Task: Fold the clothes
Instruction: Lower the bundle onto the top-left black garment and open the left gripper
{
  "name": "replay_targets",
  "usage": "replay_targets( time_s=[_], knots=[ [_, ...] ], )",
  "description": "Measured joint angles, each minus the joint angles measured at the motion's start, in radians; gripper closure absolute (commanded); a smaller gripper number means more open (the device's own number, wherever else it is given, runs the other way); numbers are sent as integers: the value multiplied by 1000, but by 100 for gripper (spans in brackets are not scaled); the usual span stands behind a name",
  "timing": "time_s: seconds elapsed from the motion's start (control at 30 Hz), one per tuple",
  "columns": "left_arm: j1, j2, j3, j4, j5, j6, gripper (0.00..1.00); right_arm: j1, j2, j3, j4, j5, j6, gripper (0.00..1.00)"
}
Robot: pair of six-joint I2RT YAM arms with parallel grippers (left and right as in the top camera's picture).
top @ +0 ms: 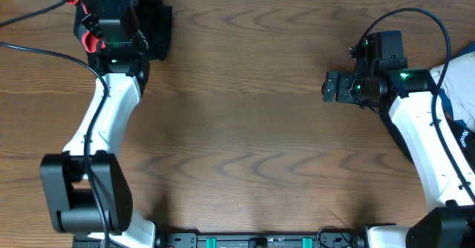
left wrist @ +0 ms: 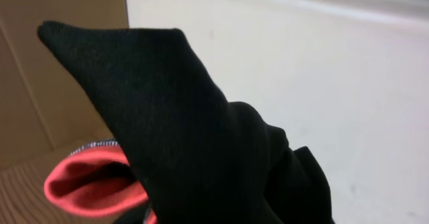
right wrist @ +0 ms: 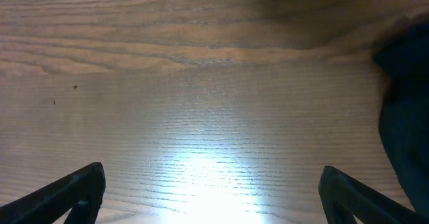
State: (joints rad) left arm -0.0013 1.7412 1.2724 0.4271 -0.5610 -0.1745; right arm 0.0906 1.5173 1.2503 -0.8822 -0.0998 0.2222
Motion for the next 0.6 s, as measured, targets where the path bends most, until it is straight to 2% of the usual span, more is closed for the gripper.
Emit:
replay_targets(
  time_s=[0.2, 0.37, 0.53, 0.6],
  knots=[
    [31, 128, 0, 29, 113, -44, 94, 0, 0, 0, 0, 0, 0, 1],
    [41, 257, 0, 114, 164, -62, 93, 0, 0, 0, -4, 0, 0, 1],
    [53, 343, 2, 147, 176, -67, 83, 0, 0, 0, -8, 0, 0, 1],
    [61, 363, 4, 150, 177, -68, 69, 0, 0, 0, -11, 0, 0, 1]
  ],
)
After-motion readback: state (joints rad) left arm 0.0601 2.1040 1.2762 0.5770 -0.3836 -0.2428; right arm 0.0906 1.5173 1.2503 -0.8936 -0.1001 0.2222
